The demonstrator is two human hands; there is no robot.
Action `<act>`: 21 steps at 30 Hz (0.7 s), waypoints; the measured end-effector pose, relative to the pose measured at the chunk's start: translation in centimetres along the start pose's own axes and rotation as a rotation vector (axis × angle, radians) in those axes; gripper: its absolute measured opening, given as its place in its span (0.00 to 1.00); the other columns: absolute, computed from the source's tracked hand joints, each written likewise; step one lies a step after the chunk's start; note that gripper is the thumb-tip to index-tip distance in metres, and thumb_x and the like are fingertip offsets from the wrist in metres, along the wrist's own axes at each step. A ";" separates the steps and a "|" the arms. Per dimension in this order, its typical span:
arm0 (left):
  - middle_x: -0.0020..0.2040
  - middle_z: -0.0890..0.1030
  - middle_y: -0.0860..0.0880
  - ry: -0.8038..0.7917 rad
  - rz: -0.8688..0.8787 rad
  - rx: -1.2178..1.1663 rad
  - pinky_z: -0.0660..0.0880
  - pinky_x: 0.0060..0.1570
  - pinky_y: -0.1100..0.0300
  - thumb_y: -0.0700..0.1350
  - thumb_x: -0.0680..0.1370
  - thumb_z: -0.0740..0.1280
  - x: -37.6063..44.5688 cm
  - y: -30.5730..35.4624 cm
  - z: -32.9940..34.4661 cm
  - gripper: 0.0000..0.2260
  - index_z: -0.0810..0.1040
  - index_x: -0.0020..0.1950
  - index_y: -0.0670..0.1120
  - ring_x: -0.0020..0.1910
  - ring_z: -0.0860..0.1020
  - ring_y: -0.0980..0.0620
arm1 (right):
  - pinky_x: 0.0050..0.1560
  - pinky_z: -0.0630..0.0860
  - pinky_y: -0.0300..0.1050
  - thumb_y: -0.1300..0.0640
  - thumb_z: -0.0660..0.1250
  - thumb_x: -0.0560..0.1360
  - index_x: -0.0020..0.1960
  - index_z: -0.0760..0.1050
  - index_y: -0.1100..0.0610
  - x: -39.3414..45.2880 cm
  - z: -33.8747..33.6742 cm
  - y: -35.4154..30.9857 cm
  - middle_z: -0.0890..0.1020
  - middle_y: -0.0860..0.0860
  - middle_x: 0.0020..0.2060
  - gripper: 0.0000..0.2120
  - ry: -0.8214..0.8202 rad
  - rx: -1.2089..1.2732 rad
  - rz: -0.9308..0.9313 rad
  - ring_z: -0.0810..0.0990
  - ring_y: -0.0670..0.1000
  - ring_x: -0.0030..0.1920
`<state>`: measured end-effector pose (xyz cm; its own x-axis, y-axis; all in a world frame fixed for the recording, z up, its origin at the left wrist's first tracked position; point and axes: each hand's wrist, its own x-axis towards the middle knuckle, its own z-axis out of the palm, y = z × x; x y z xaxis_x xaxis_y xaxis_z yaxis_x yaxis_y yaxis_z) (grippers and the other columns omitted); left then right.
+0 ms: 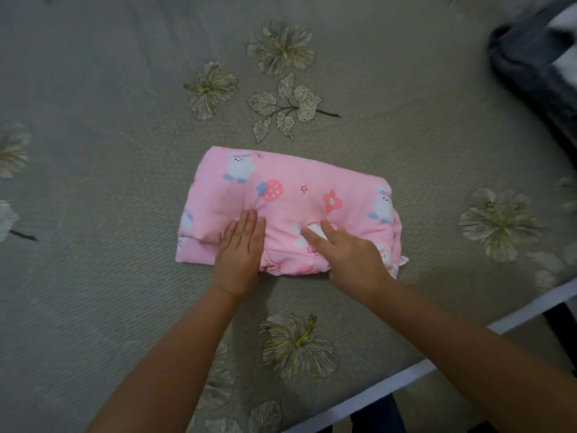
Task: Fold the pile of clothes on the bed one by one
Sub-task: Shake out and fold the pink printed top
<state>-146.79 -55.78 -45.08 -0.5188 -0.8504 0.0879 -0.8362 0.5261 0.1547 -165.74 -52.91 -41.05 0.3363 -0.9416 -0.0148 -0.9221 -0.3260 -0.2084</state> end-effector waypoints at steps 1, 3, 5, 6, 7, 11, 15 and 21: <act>0.49 0.81 0.33 -0.009 0.025 -0.022 0.77 0.38 0.41 0.44 0.78 0.54 0.4 0.2 0.2 0.19 0.75 0.55 0.31 0.46 0.81 0.36 | 0.18 0.71 0.37 0.68 0.78 0.42 0.51 0.82 0.57 -0.5 0.2 0.1 0.84 0.61 0.44 0.36 0.014 -0.034 0.021 0.83 0.57 0.33; 0.47 0.82 0.34 0.008 0.073 -0.021 0.78 0.35 0.44 0.44 0.75 0.56 1.3 0.7 0.4 0.19 0.79 0.49 0.29 0.43 0.82 0.38 | 0.25 0.76 0.41 0.66 0.73 0.55 0.52 0.82 0.56 -1.3 0.5 0.8 0.84 0.61 0.46 0.25 0.110 -0.113 0.022 0.84 0.59 0.39; 0.45 0.82 0.34 0.058 0.124 -0.014 0.78 0.32 0.47 0.39 0.69 0.57 2.1 1.1 0.5 0.17 0.79 0.47 0.29 0.41 0.82 0.38 | 0.37 0.79 0.57 0.63 0.59 0.67 0.54 0.81 0.55 -1.5 0.7 1.5 0.82 0.61 0.51 0.19 0.192 -0.228 0.074 0.82 0.63 0.49; 0.45 0.82 0.33 0.077 0.143 -0.018 0.78 0.31 0.47 0.37 0.67 0.56 2.6 1.3 0.5 0.17 0.79 0.47 0.28 0.40 0.82 0.38 | 0.41 0.77 0.64 0.62 0.56 0.69 0.56 0.80 0.53 -1.2 0.6 1.8 0.81 0.61 0.54 0.21 0.212 -0.296 0.123 0.80 0.64 0.52; 0.44 0.82 0.33 0.089 0.144 -0.030 0.78 0.29 0.47 0.36 0.67 0.55 3.1 1.5 0.2 0.18 0.79 0.46 0.28 0.39 0.82 0.38 | 0.44 0.74 0.68 0.62 0.55 0.69 0.57 0.79 0.52 -0.8 0.6 2.0 0.80 0.61 0.55 0.22 0.222 -0.347 0.172 0.79 0.64 0.54; 0.42 0.82 0.32 0.130 0.163 -0.032 0.76 0.25 0.49 0.36 0.64 0.53 3.9 2.1 -1.1 0.20 0.79 0.45 0.28 0.36 0.82 0.37 | 0.48 0.73 0.68 0.62 0.53 0.67 0.59 0.77 0.51 0.3 0.9 2.8 0.79 0.62 0.57 0.25 0.179 -0.395 0.205 0.78 0.65 0.56; 0.42 0.81 0.30 0.053 0.070 0.042 0.75 0.23 0.47 0.26 0.52 0.68 4.7 3.3 -2.9 0.21 0.78 0.45 0.26 0.34 0.81 0.35 | 0.47 0.77 0.60 0.62 0.53 0.67 0.52 0.82 0.57 1.2 0.2 4.2 0.82 0.58 0.52 0.21 0.216 -0.375 0.162 0.81 0.61 0.53; 0.44 0.80 0.28 0.043 0.058 0.168 0.74 0.34 0.37 0.28 0.55 0.78 9.3 6.6 -6.4 0.23 0.77 0.47 0.25 0.41 0.80 0.32 | 0.46 0.80 0.49 0.60 0.50 0.65 0.48 0.83 0.56 1.7 -5.3 8.0 0.85 0.53 0.47 0.24 0.239 -0.391 0.172 0.83 0.55 0.49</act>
<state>-155.98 -60.27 -36.91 -0.5615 -0.8164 0.1348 -0.8252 0.5645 -0.0185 -173.60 -57.54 -37.53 0.1614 -0.9627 0.2173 -0.9787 -0.1278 0.1606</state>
